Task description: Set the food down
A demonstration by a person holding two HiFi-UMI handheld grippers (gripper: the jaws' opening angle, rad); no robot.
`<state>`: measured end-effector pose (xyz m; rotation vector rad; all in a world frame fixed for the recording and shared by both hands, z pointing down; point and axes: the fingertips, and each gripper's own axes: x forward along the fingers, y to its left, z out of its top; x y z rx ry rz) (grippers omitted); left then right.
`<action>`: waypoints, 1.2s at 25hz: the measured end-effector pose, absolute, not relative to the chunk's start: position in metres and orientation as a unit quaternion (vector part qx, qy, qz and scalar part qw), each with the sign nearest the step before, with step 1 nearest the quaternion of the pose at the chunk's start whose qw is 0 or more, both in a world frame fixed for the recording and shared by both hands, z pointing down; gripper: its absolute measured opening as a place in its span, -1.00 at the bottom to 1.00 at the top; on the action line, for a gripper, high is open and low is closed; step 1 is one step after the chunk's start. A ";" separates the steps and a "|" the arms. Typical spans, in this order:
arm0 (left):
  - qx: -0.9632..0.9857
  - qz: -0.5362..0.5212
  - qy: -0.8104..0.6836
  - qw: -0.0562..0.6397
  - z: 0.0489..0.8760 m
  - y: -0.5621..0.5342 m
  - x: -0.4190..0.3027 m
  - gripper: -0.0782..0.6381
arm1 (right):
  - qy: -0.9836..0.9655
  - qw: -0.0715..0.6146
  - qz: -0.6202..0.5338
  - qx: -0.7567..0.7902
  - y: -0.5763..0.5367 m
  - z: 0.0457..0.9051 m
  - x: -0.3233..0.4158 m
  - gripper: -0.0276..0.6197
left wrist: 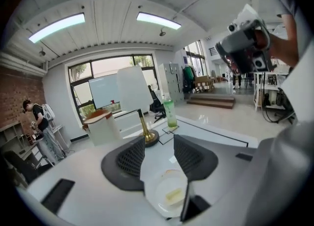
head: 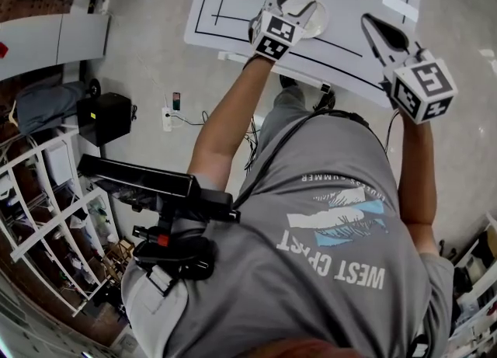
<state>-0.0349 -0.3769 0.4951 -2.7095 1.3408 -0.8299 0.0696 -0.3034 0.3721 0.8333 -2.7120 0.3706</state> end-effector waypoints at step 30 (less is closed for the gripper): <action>-0.924 0.050 0.371 0.080 0.191 -0.192 -0.132 -0.76 | -0.958 0.024 0.038 0.283 -0.200 0.228 -0.024 -0.90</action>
